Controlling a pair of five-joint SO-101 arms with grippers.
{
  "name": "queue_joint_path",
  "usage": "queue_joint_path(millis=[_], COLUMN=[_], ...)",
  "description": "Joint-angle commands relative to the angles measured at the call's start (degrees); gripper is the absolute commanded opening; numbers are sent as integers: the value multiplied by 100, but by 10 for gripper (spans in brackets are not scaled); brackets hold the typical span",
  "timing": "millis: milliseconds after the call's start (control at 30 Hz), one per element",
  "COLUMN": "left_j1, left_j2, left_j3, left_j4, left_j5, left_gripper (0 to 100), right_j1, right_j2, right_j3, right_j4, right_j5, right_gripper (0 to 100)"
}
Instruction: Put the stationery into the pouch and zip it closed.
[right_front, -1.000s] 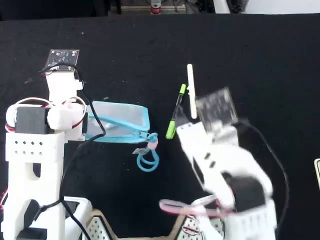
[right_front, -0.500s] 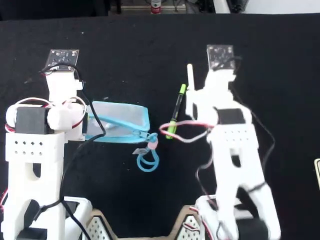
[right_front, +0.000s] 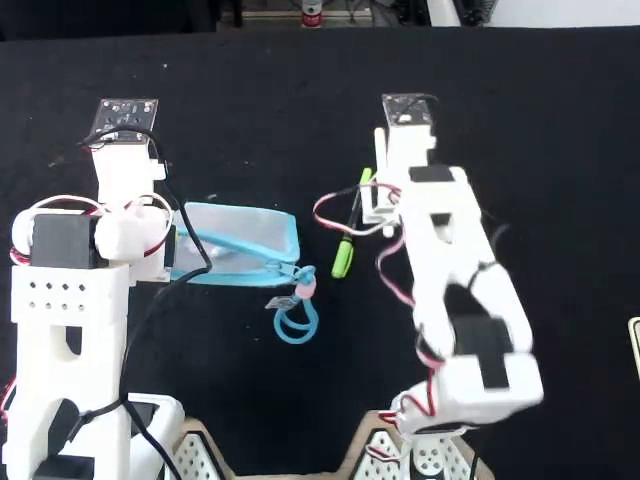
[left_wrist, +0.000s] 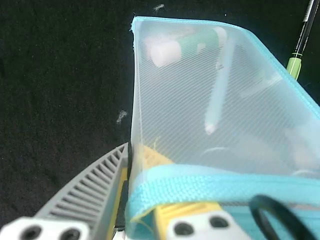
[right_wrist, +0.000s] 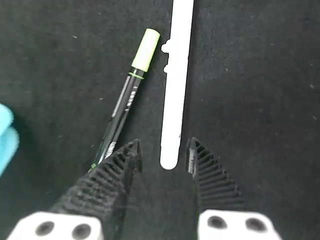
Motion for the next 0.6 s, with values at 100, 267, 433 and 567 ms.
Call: queue_joint_path(millis=[100, 267, 433, 567], left_j1=[66, 66, 66, 66], left_j2=[-18, -18, -18, -18], left_j3=[127, 127, 127, 127], left_j4=[-62, -62, -62, -62], left_j5=[0, 0, 0, 0], left_gripper=[30, 30, 30, 30], right_j1=[158, 308, 888, 1231], right_j2=[1200, 1578, 1499, 1095], right_j3=[-1095, -1297, -1402, -1367], right_j4=[-79, -79, 132, 1143], right_j5=[316, 325, 334, 985], right_gripper=[145, 103, 8, 10])
